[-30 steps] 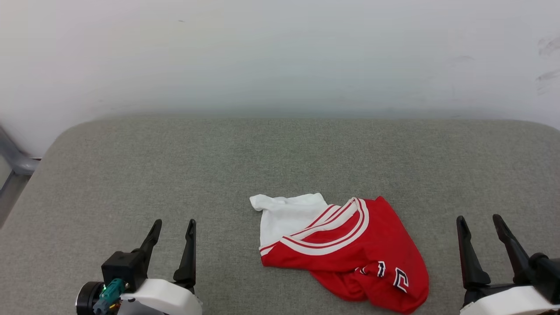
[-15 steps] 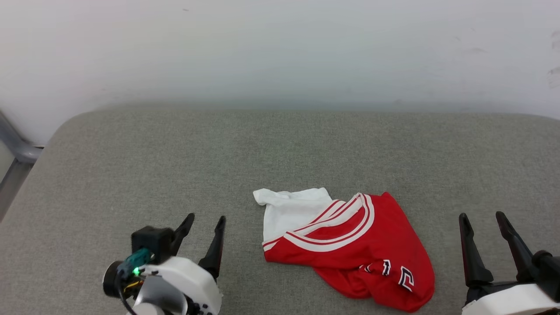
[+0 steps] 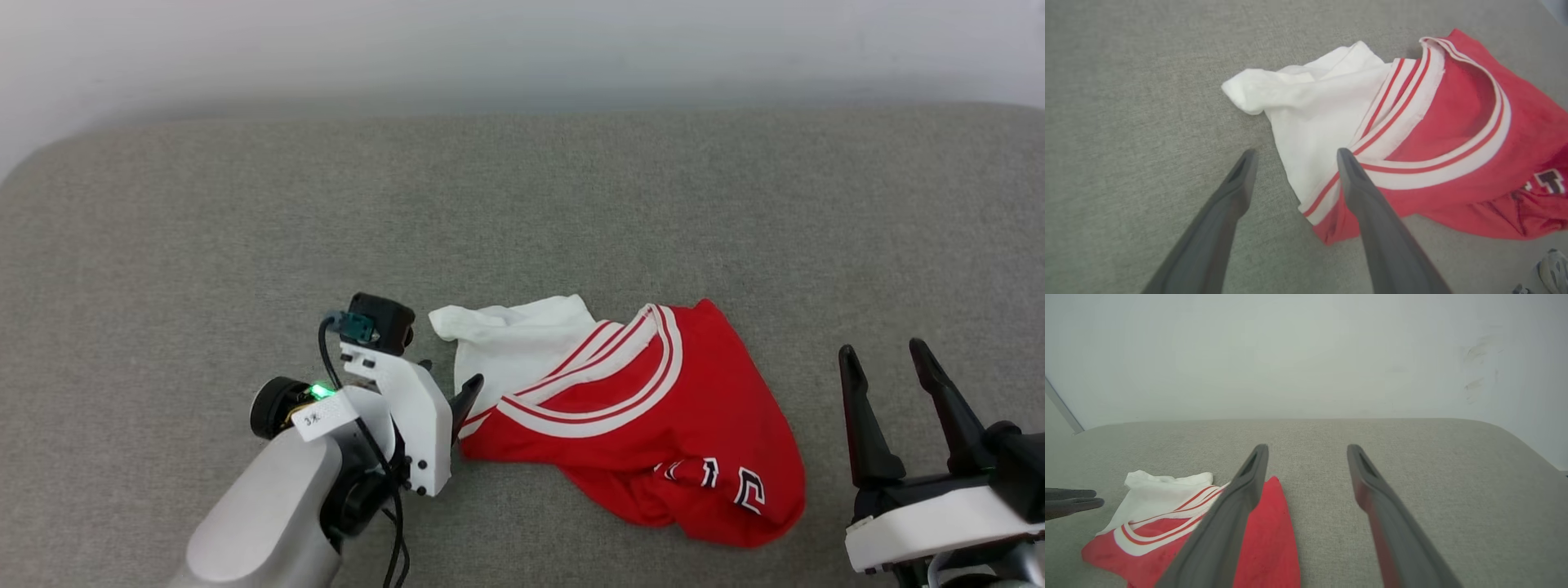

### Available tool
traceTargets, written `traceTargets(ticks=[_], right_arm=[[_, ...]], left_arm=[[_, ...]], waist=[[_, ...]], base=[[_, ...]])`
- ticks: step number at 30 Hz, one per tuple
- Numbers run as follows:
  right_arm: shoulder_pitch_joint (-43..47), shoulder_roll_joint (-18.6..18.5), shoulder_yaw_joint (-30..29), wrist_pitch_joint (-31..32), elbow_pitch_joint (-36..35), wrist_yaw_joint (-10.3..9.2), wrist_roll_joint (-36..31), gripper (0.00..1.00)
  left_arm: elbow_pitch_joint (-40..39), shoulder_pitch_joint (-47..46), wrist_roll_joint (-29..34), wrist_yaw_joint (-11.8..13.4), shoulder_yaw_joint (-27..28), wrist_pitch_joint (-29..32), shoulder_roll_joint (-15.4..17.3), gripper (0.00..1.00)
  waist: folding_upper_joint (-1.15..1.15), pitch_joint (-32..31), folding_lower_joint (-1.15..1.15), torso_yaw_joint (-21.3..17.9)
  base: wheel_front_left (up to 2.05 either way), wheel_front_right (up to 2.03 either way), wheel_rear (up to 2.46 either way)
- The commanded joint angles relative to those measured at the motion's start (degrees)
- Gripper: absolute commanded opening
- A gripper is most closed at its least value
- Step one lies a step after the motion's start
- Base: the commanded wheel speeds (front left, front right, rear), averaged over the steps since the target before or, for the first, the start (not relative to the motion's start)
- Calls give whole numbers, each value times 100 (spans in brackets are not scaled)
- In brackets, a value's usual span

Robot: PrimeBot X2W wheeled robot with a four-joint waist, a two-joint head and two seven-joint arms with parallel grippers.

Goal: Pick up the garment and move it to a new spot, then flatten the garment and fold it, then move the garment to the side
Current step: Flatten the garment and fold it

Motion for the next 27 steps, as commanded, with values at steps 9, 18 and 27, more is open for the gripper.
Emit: traceTargets(ticks=[9, 18, 27], right_arm=[[-380, 10, 40, -197, 211, -6, 111, 100], [-595, 10, 79, -334, 440, -6, 187, 100], [-540, 9, -60, -394, 613, -6, 227, 100]], left_arm=[[870, -760, 117, -461, -546, 856, -16, 100], [1230, -932, 72, -699, -998, 976, -42, 0], [506, -836, 285, -98, -388, -360, 300, 0]], waist=[[0, 542, -1, -292], [0, 662, -1, -308], [0, 389, -1, -109]], base=[[0, 0, 0], [0, 0, 0], [0, 0, 0]])
